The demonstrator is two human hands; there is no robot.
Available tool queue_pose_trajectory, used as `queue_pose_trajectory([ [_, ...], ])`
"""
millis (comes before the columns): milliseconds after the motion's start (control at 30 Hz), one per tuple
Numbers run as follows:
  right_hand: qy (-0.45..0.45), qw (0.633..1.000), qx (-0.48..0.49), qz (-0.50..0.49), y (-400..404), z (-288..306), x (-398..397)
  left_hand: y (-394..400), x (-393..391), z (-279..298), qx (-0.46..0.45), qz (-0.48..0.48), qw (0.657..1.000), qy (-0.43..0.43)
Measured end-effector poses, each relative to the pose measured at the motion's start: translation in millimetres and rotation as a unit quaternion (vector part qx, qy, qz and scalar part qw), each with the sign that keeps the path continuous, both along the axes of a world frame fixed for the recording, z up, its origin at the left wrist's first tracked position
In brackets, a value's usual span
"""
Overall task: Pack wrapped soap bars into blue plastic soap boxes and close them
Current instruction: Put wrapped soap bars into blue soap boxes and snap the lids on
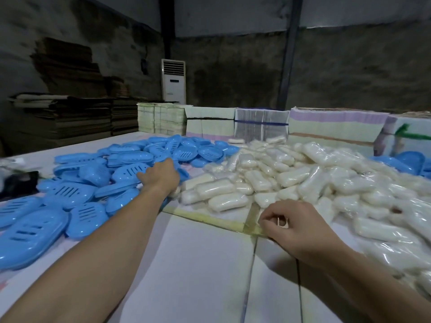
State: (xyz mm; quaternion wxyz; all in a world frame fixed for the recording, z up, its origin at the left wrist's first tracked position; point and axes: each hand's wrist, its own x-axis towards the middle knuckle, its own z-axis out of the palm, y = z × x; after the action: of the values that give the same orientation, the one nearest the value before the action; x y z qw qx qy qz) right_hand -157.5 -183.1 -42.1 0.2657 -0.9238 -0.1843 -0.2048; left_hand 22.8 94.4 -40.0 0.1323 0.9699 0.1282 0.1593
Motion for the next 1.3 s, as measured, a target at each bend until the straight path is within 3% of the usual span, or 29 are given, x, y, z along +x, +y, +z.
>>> queue_pose_trajectory([
  [167, -0.005, 0.998, 0.053, -0.019, -4, 4, -2, 4, -5, 7, -0.108, -0.015, 0.963, -0.245],
  [233, -0.011, 0.997, 0.069, -0.029, -5, 5, -2, -4, -12, 17, -0.151, -0.047, 0.944, -0.289],
  [400, -0.056, 0.989, 0.123, -0.067, -11, 9, -1, -58, -40, 33, -0.371, -0.226, 0.872, -0.228],
  [533, -0.093, 0.969, 0.182, -0.139, -21, 16, 2, -100, -70, 30, -0.440, -0.345, 0.825, -0.082],
  [600, -0.121, 0.952, 0.215, -0.182, -33, 23, 2, -115, -84, 24, -0.434, -0.410, 0.802, 0.030],
  [700, -0.132, 0.937, 0.192, -0.260, -59, 29, 2, -129, -104, 14, -0.305, -0.491, 0.800, 0.163],
  [767, -0.099, 0.941, 0.136, -0.293, -70, 26, 5, -131, -112, 14, -0.216, -0.514, 0.814, 0.160],
  [833, -0.046, 0.948, 0.056, -0.308, -73, 19, 9, -128, -113, 21, -0.186, -0.525, 0.819, 0.138],
  [900, -0.017, 0.950, -0.019, -0.310, -73, 13, 14, -122, -115, 29, -0.180, -0.541, 0.800, 0.185],
  [1033, -0.009, 0.946, -0.119, -0.301, -65, 10, 28, -113, -117, 32, -0.069, -0.577, 0.785, 0.216],
  [1133, 0.046, 0.939, -0.188, -0.284, -57, 5, 34, -114, -114, 27, -0.084, -0.595, 0.770, 0.214],
  [1300, -0.003, 0.929, -0.198, -0.312, -57, 1, 32, -116, -111, 20, -0.092, -0.606, 0.764, 0.203],
])
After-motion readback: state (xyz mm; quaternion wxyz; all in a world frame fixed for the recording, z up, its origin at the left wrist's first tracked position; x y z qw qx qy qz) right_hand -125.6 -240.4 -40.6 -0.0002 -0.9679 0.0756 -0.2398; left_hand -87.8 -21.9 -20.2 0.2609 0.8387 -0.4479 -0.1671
